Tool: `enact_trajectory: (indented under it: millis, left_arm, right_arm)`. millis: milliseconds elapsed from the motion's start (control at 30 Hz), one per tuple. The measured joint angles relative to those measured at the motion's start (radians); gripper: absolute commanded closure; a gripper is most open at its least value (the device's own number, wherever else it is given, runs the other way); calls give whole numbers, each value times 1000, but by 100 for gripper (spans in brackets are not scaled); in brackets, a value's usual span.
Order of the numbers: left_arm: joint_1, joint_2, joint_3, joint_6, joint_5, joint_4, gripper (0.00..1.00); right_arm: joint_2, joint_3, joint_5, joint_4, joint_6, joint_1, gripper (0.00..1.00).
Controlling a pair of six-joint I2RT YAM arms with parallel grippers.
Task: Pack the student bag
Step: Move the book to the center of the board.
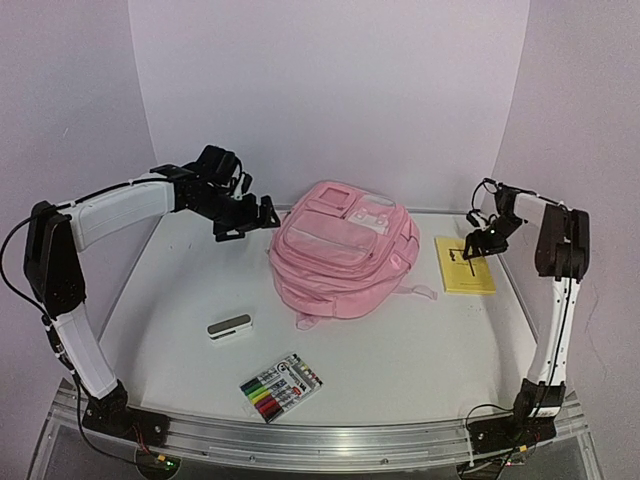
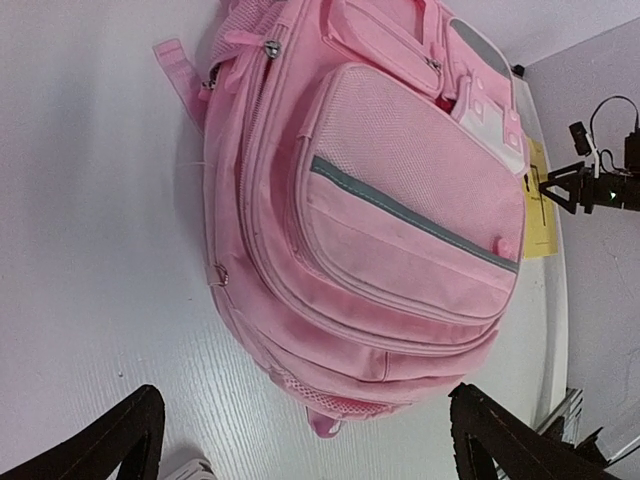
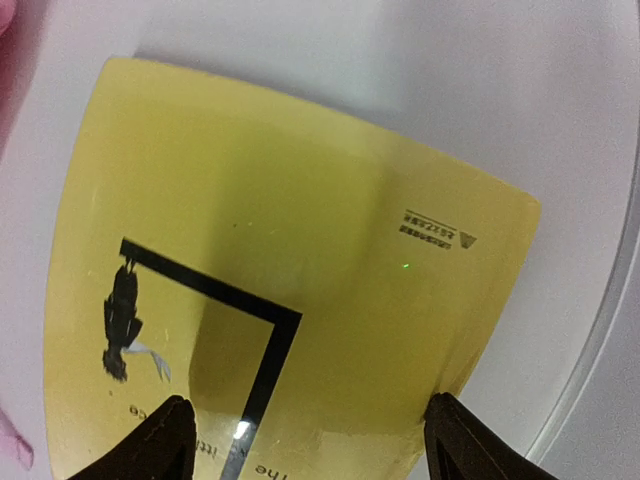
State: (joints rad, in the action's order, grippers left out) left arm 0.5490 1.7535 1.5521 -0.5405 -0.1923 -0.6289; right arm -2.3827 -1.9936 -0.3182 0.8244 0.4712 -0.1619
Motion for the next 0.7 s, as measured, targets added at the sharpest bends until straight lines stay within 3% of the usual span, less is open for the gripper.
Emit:
enact_trajectory:
  millis: [333,467,600,700]
  left_arm:
    - [193,26,32,74,-71,2,0]
    - [275,67,32,77,-105,19,0]
    - [334,129,40,61,-141,55,0]
    - [371,206,94,41,-155,68,0]
  right_arm:
    - [293,465,-139,-15,-110,21,27]
    - [403,624,-180,23,-194,104,26]
    - [444,661,-240,105,-207,210,24]
    - [482,618,-242,162,-179,200,22]
